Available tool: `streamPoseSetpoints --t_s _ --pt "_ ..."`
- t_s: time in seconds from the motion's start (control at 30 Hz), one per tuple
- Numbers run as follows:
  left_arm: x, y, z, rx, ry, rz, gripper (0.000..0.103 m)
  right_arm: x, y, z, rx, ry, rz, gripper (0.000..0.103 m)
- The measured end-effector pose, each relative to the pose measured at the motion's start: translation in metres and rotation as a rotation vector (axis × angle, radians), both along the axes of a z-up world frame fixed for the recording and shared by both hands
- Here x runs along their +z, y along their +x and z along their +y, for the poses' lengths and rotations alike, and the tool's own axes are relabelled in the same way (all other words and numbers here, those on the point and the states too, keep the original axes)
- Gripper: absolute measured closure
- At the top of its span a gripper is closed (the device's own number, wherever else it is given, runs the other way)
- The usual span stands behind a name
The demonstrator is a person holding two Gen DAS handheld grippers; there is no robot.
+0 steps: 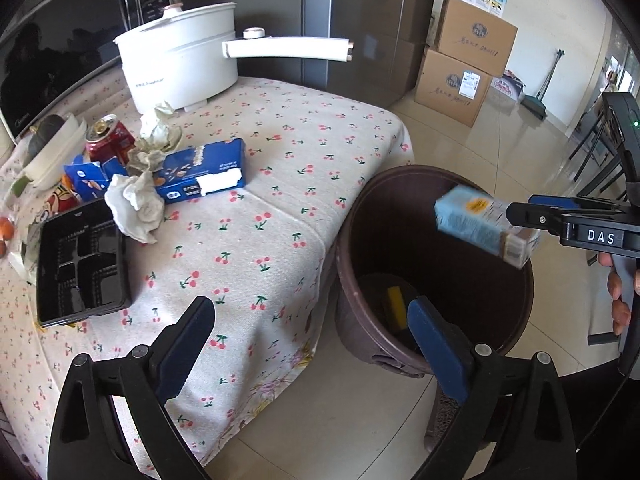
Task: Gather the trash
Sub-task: 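Carry sponge and carton over the brown bin and release both, then grasp the black plastic tray with the left gripper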
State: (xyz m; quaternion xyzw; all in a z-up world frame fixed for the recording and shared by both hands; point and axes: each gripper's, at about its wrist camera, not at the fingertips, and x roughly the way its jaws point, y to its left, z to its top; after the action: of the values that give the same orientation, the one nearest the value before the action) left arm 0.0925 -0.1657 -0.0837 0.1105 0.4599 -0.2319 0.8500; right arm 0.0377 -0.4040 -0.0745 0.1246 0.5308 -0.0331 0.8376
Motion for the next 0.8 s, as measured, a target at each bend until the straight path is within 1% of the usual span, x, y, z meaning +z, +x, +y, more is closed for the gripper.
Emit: streamPoseSetpoints --t_s 0.03,0.1,0.47,0.8 --pt "0.001 0.0 0.004 0.007 -0.001 -0.001 0.004 0.001 0.001 0.002 0.001 0.0 -0.004 0.035" --pt "0.003 0.0 0.012 0.022 -0.001 -0.002 0.004 0.004 0.002 0.006 0.006 0.005 -0.015 0.03" --pt "0.016 0.004 0.06 0.124 0.007 -0.025 0.003 0.024 0.014 0.034 0.042 -0.047 -0.064 0.024" --pt "0.028 0.01 0.113 0.247 -0.006 -0.03 0.003 0.043 0.032 0.076 0.102 -0.065 -0.112 0.018"
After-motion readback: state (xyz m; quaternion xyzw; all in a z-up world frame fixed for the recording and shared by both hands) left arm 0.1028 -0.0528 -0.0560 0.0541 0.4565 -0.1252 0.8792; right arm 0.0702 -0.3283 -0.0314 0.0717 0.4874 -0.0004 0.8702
